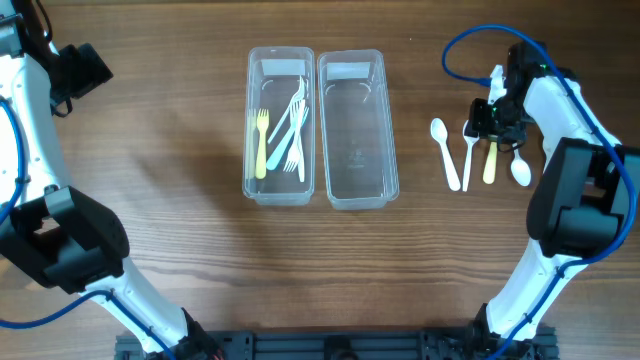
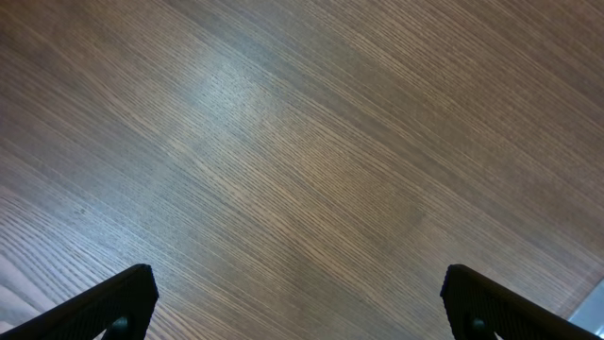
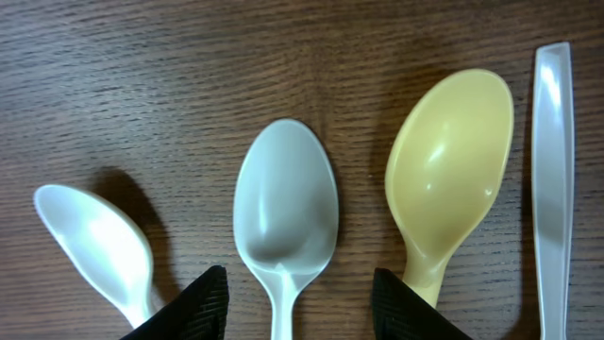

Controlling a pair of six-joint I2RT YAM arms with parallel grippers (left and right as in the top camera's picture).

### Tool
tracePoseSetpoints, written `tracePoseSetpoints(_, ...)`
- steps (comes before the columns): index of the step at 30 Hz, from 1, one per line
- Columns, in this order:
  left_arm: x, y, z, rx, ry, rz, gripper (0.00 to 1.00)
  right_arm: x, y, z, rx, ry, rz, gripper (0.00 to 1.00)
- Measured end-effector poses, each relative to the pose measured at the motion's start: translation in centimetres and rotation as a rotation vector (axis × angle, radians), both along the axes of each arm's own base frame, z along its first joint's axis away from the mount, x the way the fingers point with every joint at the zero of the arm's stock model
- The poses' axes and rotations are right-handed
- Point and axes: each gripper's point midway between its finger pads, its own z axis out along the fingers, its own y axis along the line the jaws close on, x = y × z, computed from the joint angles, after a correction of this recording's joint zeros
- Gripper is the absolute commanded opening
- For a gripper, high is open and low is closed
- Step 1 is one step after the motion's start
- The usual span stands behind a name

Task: Pack container
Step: 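Reach right gripper to the leftmost white spoon and grasp it, then carry the white spoon into the right container and release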

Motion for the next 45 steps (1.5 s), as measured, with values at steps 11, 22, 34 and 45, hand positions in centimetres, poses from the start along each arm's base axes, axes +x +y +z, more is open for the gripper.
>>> tracePoseSetpoints(11, 0.0, 0.0, 0.0, 0.0, 0.0, 0.0, 1.0, -1.7, 0.3, -1.6, 0.008, 0.045, 0.029, 0.5)
tracePoseSetpoints(22, 0.0, 0.0, 0.0, 0.0, 0.0, 0.0, 1.0, -2.0, 0.3, -1.8, 0.003, 0.04, 0.036, 0.21)
tracePoseSetpoints(34, 0.0, 0.0, 0.0, 0.0, 0.0, 0.0, 1.0, -2.3, 0.7, -1.7, 0.014, 0.055, 0.031, 0.04)
tracePoseSetpoints(45, 0.0, 0.0, 0.0, 0.0, 0.0, 0.0, 1.0, 8.4, 7.4, 13.8, -0.007, -0.294, 0.16, 0.04)
